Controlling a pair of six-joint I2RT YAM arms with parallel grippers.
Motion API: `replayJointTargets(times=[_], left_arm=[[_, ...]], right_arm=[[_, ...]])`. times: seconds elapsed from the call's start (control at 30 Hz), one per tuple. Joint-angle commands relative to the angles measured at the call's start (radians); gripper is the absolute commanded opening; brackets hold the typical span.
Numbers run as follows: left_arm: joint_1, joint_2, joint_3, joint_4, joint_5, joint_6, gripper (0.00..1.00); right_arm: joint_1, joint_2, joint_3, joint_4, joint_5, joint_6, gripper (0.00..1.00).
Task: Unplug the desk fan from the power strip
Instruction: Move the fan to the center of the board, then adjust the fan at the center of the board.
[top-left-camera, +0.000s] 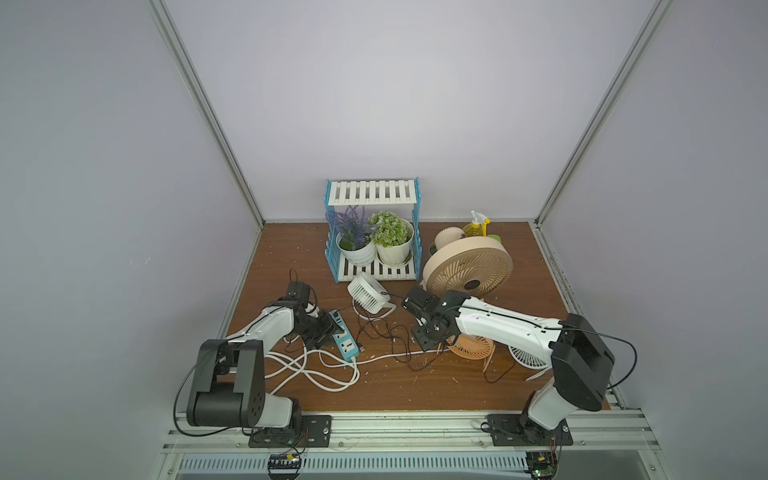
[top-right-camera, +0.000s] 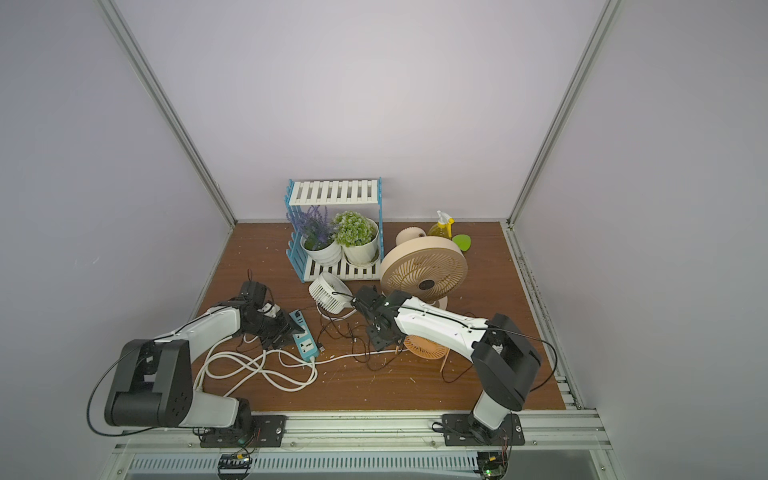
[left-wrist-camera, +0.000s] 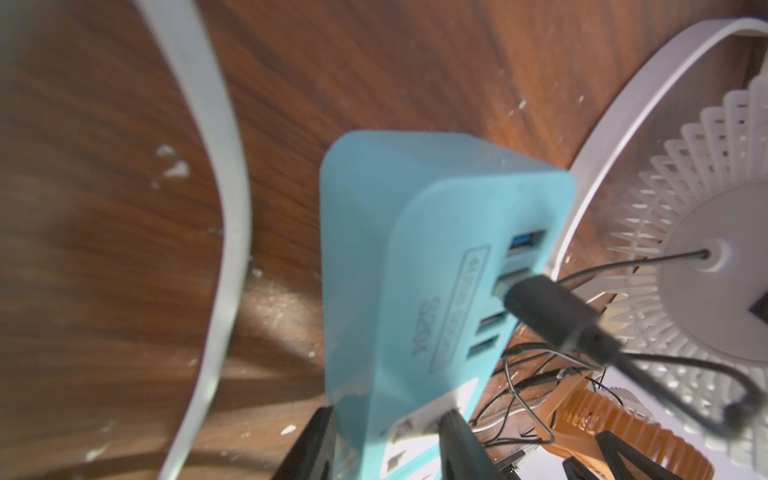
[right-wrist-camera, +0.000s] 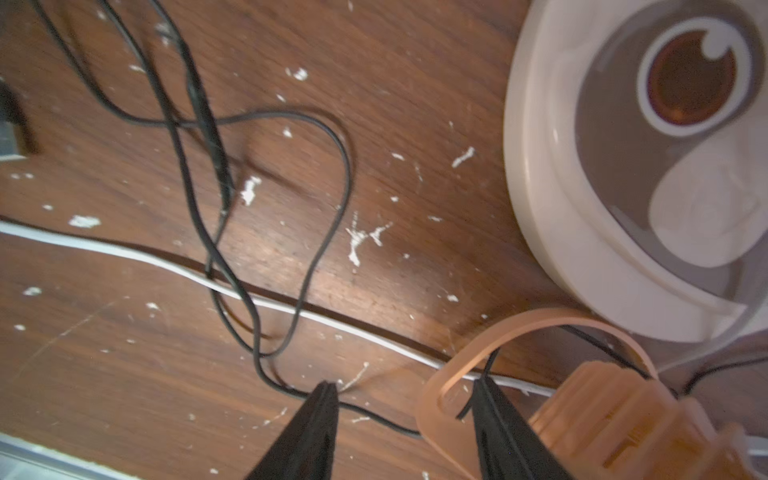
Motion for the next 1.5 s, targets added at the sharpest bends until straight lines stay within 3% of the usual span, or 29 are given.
replayJointTargets(times=[0.0, 0.23, 0.47, 0.77, 1.2, 1.47], left_arm=[[0.029, 0.067, -0.061, -0.009, -0.279, -0.009, 0.43], [0.029, 0.068, -0.060, -0.009, -0.278, -0.008, 0.43], [0.029, 0.071, -0.059, -0.006, -0.273, -0.005, 0.43], [0.029, 0.073, -0.057, -0.006, -0.269, -0.005, 0.43], [0.028, 0.075, -0.058, -0.006, -0.264, -0.005, 0.43], [0.029, 0.076, -0.057, -0.006, -0.263, -0.003, 0.43]], right_arm=[[0.001, -0.037, -0.038, -0.045, 0.050, 0.005, 0.55], [-0.025, -0.120, -0.113, -0.077, 0.085, -0.005, 0.56], [0.019, -0.139, -0.014, 0.031, -0.050, -0.087, 0.59], [0.099, 0.097, 0.226, 0.114, -0.116, -0.081, 0.59], [0.088, 0.254, 0.262, 0.280, 0.013, 0.011, 0.46], [0.067, 0.384, 0.433, 0.255, 0.096, -0.021, 0.46]])
